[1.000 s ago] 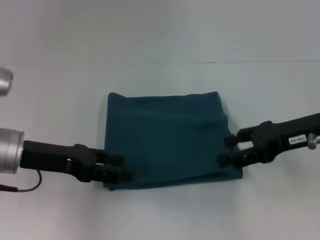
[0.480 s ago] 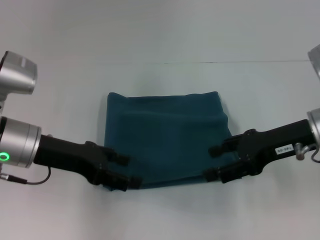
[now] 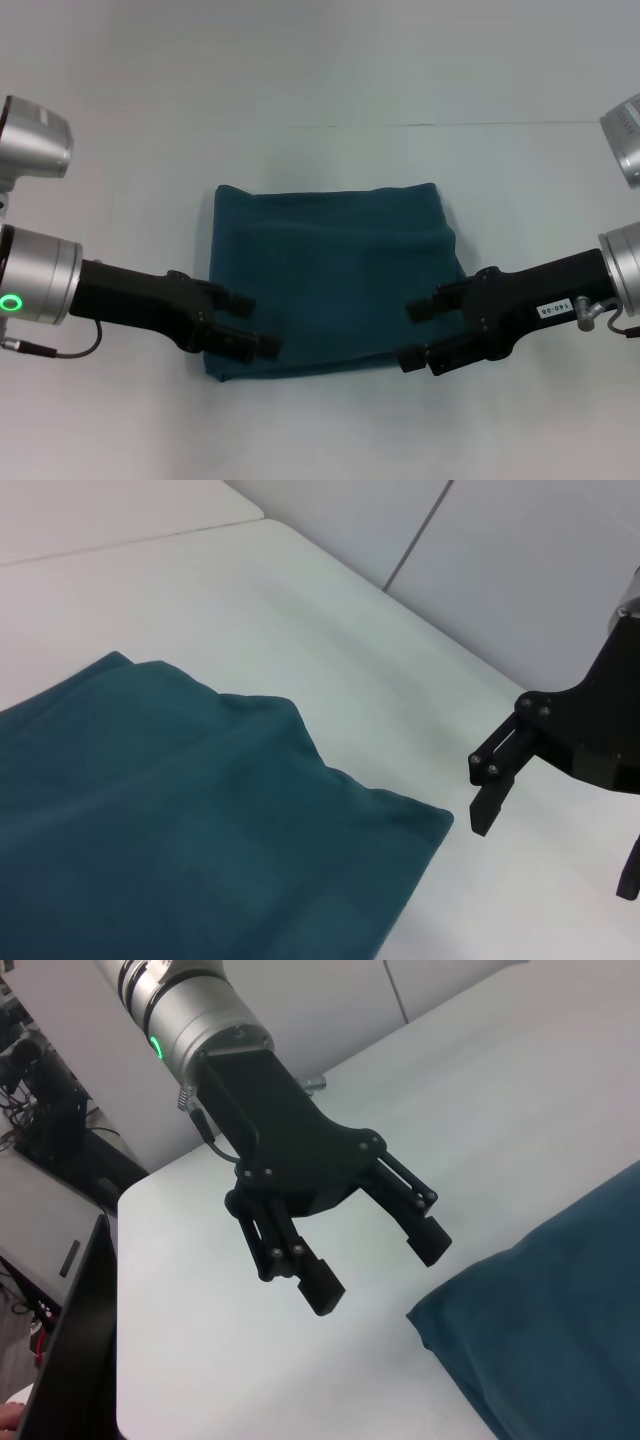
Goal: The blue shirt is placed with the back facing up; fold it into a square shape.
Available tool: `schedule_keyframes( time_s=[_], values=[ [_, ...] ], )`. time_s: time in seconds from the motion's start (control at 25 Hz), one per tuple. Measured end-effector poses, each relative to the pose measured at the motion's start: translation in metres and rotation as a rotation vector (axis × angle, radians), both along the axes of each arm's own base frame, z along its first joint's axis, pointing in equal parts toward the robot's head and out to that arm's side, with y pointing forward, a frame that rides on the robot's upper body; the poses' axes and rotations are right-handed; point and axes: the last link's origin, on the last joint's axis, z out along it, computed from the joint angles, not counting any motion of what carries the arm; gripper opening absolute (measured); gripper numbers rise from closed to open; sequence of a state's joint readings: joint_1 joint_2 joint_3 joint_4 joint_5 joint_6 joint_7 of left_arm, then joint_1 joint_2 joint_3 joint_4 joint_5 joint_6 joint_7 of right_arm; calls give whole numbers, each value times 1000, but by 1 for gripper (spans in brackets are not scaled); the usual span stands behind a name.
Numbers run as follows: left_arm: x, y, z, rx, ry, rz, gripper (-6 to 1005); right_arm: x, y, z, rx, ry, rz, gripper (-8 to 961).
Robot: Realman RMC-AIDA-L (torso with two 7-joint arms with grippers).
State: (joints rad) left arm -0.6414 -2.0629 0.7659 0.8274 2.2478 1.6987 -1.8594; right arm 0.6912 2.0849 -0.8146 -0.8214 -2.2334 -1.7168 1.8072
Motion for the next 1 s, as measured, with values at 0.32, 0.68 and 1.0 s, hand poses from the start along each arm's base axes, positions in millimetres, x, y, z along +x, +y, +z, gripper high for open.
schedule_keyframes(
  time_s=[0.32, 0.68, 1.0],
  values=[
    [0, -8, 0, -36, -17, -30, 885, 2, 0, 0, 10, 2, -15, 857],
    [3, -10, -7, -13, -45, -97, 885, 3, 0, -2, 11, 1, -15, 857],
    [3, -8, -6, -5, -43, -86, 885, 4, 0, -3, 9, 14, -33, 857]
  ],
)
